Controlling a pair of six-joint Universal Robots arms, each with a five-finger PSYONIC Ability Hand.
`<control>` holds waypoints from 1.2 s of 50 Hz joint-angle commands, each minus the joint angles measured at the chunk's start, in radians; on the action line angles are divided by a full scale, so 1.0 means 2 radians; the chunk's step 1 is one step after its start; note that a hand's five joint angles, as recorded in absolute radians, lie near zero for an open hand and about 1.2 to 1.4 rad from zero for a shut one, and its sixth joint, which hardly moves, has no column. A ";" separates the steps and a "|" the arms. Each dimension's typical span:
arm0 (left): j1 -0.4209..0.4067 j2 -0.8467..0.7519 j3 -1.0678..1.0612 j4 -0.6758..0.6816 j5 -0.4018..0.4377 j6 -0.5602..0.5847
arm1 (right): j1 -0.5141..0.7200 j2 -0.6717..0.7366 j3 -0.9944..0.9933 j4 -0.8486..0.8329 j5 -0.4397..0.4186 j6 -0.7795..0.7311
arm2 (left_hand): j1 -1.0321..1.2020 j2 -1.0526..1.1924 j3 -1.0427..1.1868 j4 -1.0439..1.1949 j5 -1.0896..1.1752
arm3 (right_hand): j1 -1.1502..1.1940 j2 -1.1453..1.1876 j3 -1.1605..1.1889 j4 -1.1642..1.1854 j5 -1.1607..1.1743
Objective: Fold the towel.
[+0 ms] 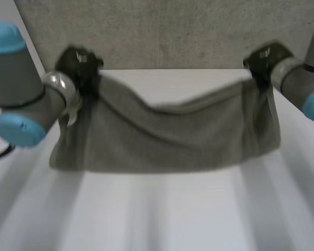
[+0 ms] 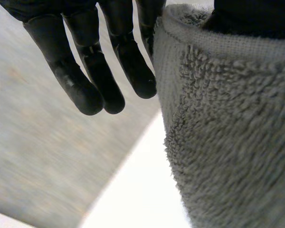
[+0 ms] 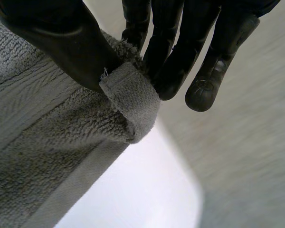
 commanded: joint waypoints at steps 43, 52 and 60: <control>0.049 0.063 -0.443 0.337 0.091 0.046 | -0.030 -0.151 0.455 -0.227 -0.072 0.062 | -0.020 -0.060 -0.072 -0.060 -0.131 | 0.037 0.037 0.036 0.026 0.029; 0.085 0.255 -0.535 0.280 0.117 0.053 | -0.082 -0.292 0.486 -0.075 -0.109 0.025 | -0.020 -0.060 -0.072 -0.060 -0.131 | 0.037 0.037 0.036 0.026 0.029; 0.095 0.331 -0.530 0.224 0.191 0.028 | -0.111 -0.325 0.463 -0.019 -0.153 -0.009 | -0.020 -0.060 -0.072 -0.060 -0.131 | 0.037 0.037 0.036 0.026 0.029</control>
